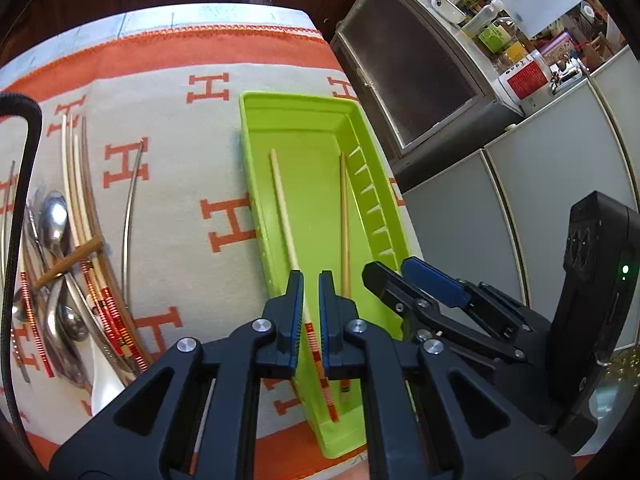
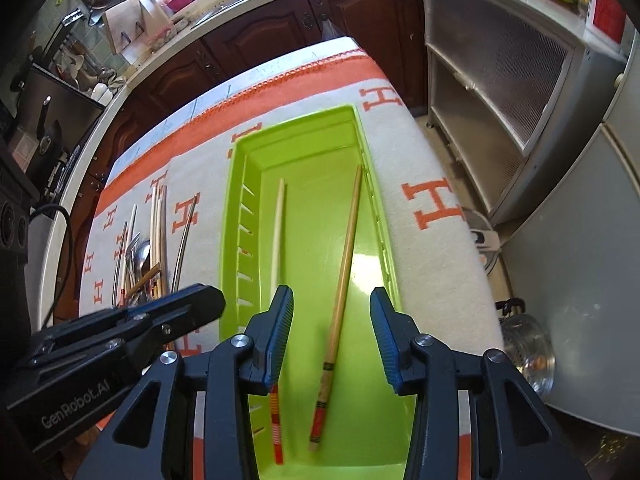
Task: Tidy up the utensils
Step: 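Carry the chopstick into the green tray and release it while left tool grasps a red-striped chopstick, then lower the red-striped chopstick into the green tray and open the left tool, then grasp a white red-striped chopstick with the right tool while left tool approaches a steel chopstick, then grasp the steel chopstick with the left tool while right tool carries its chopstick toward the tray, then lower both held chopsticks into the green tray and open both tools, then move both tools back over the utensil pile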
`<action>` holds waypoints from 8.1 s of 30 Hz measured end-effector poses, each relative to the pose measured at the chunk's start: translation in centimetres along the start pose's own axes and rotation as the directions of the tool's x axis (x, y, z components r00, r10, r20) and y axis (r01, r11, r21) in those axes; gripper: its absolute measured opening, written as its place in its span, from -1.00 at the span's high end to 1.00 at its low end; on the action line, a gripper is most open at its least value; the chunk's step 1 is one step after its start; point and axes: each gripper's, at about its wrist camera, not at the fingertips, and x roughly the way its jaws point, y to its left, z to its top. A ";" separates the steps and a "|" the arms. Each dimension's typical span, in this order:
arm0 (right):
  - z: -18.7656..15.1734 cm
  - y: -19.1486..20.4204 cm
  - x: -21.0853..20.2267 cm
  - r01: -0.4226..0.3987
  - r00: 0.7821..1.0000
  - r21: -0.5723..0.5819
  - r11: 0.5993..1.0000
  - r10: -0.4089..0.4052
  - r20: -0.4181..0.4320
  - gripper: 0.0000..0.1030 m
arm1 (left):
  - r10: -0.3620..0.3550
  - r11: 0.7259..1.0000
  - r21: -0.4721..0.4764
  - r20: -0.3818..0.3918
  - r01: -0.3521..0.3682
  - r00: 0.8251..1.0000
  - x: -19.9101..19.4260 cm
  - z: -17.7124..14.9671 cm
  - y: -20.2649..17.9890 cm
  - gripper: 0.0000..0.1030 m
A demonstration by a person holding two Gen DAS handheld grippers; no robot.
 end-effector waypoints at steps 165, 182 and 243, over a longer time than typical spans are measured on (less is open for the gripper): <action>-4.5 6.1 -3.8 -0.328 0.928 -0.097 0.940 0.340 0.154 0.88 | 0.133 0.990 -0.087 0.256 -0.115 0.957 -11.8 -3.2 8.0 0.94; -2.4 -2.8 -0.1 -0.168 0.983 -0.005 0.986 0.168 0.080 0.87 | 0.017 0.997 -0.072 0.062 -0.013 0.998 0.5 0.2 -0.1 0.94; -5.0 23.3 4.4 -0.416 0.906 -0.154 0.896 0.393 -0.160 0.39 | 0.388 0.915 -0.234 0.278 -0.330 0.879 -15.6 -12.9 22.8 0.37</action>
